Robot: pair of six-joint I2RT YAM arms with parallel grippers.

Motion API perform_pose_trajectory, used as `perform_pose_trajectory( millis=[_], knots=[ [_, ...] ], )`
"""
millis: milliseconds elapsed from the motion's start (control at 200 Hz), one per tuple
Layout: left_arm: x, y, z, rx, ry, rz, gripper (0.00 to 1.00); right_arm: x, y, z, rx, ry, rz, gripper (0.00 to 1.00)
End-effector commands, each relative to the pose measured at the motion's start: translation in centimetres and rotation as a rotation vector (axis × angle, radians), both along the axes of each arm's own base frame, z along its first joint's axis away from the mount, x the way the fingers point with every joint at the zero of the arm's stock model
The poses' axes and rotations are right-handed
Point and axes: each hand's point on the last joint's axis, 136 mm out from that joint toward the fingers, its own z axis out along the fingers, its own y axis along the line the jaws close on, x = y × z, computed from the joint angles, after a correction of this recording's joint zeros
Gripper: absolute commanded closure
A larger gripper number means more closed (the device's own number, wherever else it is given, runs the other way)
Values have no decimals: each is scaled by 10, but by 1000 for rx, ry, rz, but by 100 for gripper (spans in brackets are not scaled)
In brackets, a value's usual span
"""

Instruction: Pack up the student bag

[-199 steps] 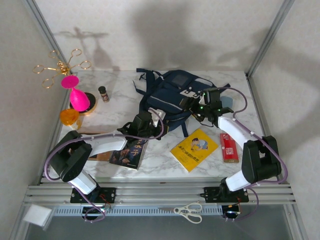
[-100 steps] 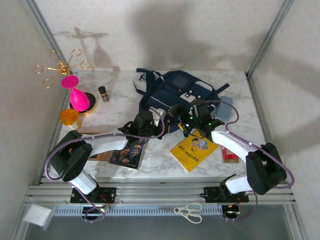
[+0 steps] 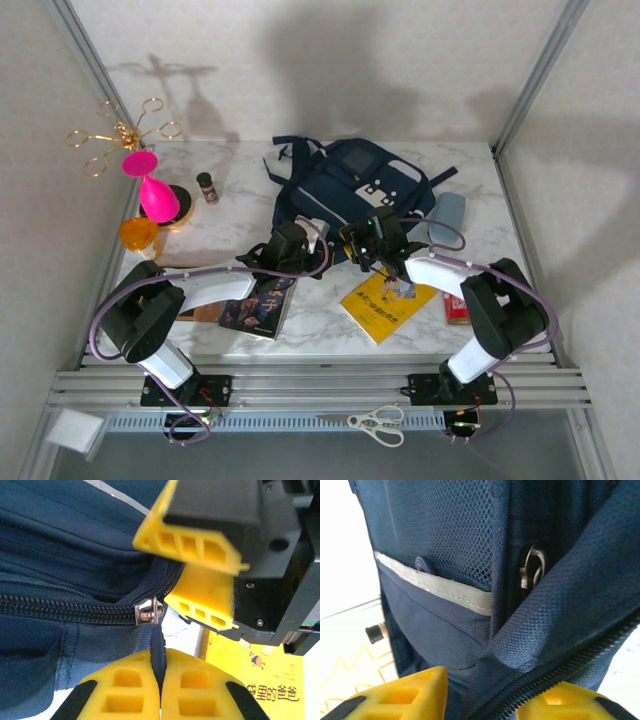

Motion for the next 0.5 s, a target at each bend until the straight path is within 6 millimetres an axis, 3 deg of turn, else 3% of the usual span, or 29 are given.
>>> perform_pose_trajectory(
  millis=[0,65,120,275,496],
  knots=[
    [2,-13,39,-67,-96,-31,100,23,4,14,-35,-73,-17,78],
    [2,-8,39,-47,-94,-17,100,26,5,19,-57,-110,9,94],
    [2,-5,40,-37,-94,-6,100,28,7,26,-82,-153,42,100],
    [1,11,45,-13,-65,68,100,35,4,49,-200,-296,182,100],
    [-19,18,40,3,27,59,100,44,-32,96,-273,-501,441,100]
  ],
)
